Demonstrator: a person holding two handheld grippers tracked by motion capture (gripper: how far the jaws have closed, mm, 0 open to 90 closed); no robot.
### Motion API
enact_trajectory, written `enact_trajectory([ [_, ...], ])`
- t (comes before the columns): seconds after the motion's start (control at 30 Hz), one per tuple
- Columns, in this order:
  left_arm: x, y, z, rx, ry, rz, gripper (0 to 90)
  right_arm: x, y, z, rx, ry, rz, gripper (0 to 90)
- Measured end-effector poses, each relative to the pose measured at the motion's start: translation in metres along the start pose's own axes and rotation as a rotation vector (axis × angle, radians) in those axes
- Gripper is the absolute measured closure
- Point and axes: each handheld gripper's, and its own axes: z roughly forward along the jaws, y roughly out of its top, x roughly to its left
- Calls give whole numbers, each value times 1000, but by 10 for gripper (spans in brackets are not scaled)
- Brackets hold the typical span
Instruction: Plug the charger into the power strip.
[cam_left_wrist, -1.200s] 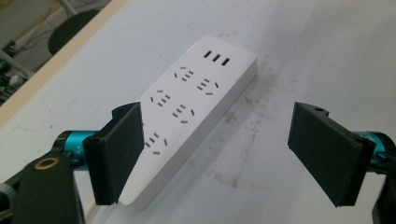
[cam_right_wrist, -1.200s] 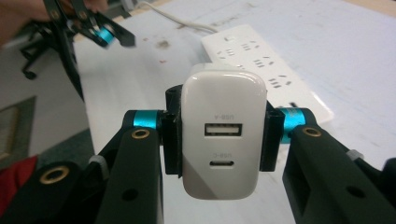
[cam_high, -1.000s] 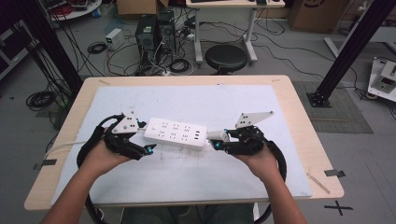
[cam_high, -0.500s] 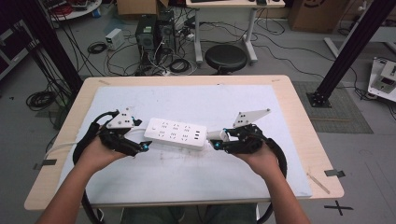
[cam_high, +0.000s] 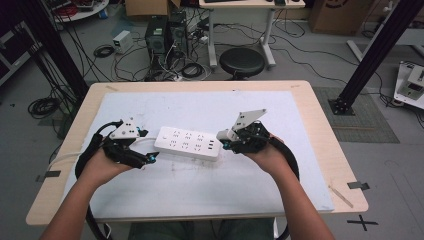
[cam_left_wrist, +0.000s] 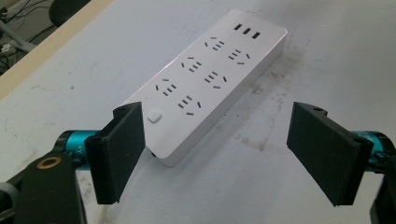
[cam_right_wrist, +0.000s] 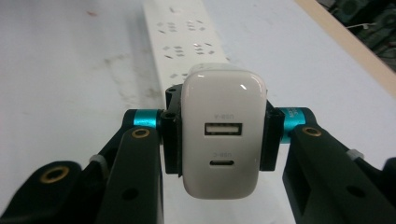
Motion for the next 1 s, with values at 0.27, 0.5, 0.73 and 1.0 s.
enact_trajectory([
  [0.27,-1,-7,-1,14,-4,-7,192,-8,18,13,143,-15,-100,633],
  [0.5,-1,-9,-6,23,2,1,192,-18,45,27,286,86,-175,632],
  [0.73,-2,-12,-9,21,4,-6,193,-24,68,46,404,162,-237,632],
  [1.0,-1,-16,-11,27,10,-13,192,-29,81,63,447,201,-241,633],
])
